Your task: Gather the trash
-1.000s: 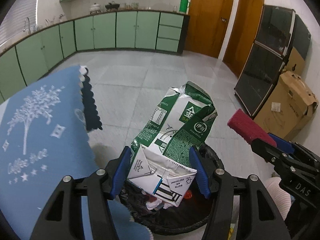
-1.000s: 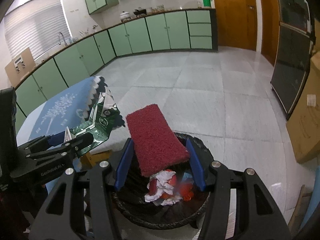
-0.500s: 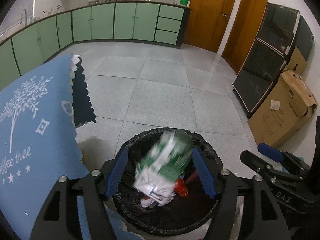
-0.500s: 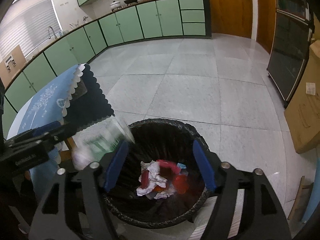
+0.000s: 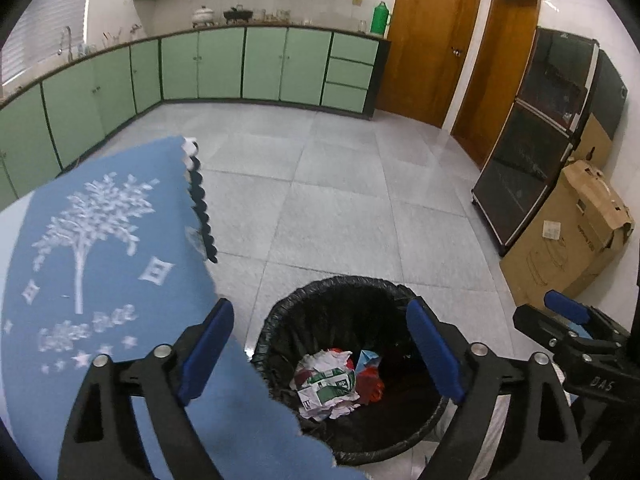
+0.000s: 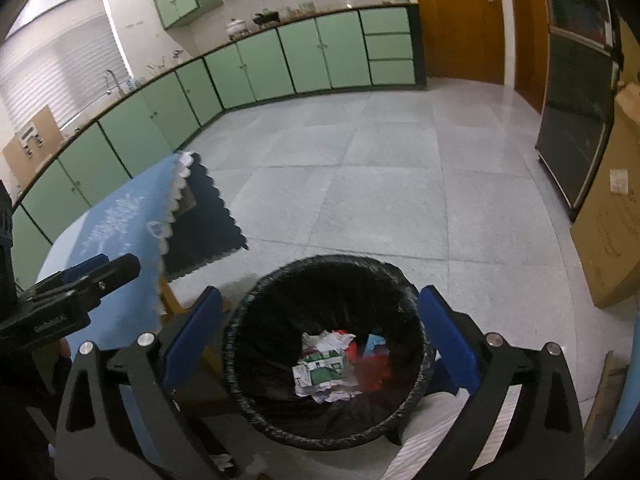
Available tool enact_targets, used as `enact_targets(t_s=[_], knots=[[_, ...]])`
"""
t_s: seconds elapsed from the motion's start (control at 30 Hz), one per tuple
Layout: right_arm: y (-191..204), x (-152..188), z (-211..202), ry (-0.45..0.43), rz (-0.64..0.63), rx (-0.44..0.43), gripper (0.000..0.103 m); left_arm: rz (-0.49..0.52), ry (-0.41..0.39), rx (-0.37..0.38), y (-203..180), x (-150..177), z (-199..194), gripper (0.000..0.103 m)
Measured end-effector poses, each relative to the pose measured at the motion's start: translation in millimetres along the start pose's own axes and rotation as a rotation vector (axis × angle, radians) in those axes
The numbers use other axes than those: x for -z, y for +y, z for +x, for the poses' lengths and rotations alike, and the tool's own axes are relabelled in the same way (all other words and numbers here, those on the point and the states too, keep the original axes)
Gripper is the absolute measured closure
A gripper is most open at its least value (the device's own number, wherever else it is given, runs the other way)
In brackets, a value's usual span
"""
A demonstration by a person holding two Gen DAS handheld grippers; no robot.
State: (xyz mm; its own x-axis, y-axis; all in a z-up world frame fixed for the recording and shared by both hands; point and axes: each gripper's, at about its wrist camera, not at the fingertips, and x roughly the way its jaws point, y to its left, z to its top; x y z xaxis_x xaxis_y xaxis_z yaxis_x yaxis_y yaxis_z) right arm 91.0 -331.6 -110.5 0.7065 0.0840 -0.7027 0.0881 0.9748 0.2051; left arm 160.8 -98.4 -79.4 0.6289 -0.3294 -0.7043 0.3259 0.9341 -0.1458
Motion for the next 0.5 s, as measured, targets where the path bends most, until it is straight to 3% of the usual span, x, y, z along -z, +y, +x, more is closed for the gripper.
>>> enact_targets(t_s=[0.5], knots=[[58.2, -9.3, -81.6, -0.063, -0.118, -0.015, 0.005, -0.031, -0.084, -0.070, 12.4, 9.2, -94.5, 0.011]])
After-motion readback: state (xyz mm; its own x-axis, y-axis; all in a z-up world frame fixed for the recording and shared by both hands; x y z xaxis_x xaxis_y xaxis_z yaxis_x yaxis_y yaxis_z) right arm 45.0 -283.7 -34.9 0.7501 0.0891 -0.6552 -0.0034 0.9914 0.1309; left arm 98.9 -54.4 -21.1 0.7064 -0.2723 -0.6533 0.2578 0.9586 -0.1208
